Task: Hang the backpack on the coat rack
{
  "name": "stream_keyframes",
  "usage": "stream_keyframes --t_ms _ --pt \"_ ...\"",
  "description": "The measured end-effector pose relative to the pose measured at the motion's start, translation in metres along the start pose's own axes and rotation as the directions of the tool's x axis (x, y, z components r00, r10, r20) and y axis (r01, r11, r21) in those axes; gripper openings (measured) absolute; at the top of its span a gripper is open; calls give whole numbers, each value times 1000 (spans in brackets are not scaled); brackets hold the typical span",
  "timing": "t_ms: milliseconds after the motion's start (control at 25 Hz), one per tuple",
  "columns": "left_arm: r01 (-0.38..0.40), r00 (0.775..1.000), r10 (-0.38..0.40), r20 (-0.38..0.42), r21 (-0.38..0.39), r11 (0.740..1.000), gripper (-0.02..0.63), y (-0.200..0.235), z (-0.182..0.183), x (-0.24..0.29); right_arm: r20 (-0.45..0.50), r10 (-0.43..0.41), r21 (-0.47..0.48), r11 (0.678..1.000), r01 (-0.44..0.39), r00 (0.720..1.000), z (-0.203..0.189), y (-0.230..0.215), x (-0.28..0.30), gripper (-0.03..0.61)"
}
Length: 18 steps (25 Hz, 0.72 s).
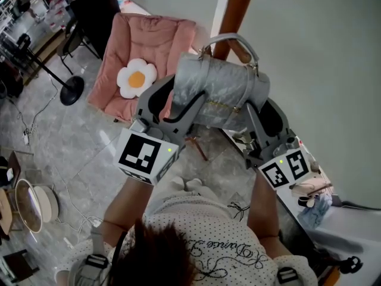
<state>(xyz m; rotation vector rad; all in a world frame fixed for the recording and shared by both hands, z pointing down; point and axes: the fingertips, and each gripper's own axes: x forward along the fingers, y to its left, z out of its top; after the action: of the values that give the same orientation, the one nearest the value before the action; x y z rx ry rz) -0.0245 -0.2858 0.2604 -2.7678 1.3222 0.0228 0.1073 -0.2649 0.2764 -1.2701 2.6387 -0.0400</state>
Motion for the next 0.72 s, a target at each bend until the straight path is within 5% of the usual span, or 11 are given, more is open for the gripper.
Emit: stream_keyframes --t_ms 720 --pt "-16 1000 15 12 81 997 245 -6 -7 -12 -19 -70 -56 996 69 997 -4 -4 -14 209"
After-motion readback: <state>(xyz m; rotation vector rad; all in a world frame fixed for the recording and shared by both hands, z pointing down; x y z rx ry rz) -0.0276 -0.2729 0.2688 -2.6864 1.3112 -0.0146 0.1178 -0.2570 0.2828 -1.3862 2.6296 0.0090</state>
